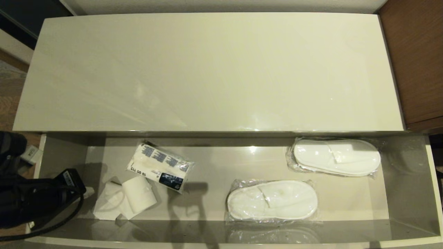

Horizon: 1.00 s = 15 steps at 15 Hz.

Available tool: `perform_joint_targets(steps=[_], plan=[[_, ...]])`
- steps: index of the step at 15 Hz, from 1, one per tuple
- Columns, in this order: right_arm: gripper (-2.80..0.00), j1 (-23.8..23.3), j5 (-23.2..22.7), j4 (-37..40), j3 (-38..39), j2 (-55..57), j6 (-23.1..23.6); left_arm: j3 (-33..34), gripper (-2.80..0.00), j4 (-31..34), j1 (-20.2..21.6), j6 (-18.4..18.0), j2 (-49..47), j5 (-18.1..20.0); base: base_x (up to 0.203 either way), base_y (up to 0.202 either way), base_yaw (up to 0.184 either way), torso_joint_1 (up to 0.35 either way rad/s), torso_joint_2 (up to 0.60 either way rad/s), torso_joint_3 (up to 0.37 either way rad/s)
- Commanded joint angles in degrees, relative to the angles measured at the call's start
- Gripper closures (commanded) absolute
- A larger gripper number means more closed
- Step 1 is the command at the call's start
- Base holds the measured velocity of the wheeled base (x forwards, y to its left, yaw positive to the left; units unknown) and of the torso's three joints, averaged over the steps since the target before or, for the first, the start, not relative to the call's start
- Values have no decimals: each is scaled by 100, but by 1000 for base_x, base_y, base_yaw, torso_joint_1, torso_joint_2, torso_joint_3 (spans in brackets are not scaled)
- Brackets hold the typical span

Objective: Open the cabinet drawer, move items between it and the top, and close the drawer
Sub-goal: Take out the roll paper from the drawer

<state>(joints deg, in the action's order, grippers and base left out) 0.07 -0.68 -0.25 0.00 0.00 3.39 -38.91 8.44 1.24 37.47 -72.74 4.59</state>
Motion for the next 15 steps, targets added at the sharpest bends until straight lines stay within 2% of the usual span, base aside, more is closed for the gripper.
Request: perform_joint_targets(steps=[1,3,4,6,8,9,10,15], plan=[[0,-4,-2,-2,9,9,13,-99,0,-1,90,227,-374,52,0,0,0,0,0,0],[0,-5,-2,-8,9,9,19,-58,0,-1,128,253,-517,300,0,0,0,0,0,0],[0,1,-2,-10,9,9,22,30,0,-6,209,258,-549,573,0,0,0,0,0,0],[0,1,-2,-10,9,9,22,68,0,-9,245,261,-566,657,0,0,0,0,0,0],[0,-7,-2,-2,9,9,22,68,0,-9,393,477,-705,1067,0,0,0,0,0,0],[0,-7,-2,-2,9,9,22,68,0,-9,394,480,-706,1070,0,0,0,0,0,0],[0,-7,-2,-10,9,9,22,89,-280,-99,397,501,-785,1076,0,0,0,0,0,0],[0,1,-2,-10,9,9,13,402,-280,-967,403,568,-891,1114,0,0,0,0,0,0]])
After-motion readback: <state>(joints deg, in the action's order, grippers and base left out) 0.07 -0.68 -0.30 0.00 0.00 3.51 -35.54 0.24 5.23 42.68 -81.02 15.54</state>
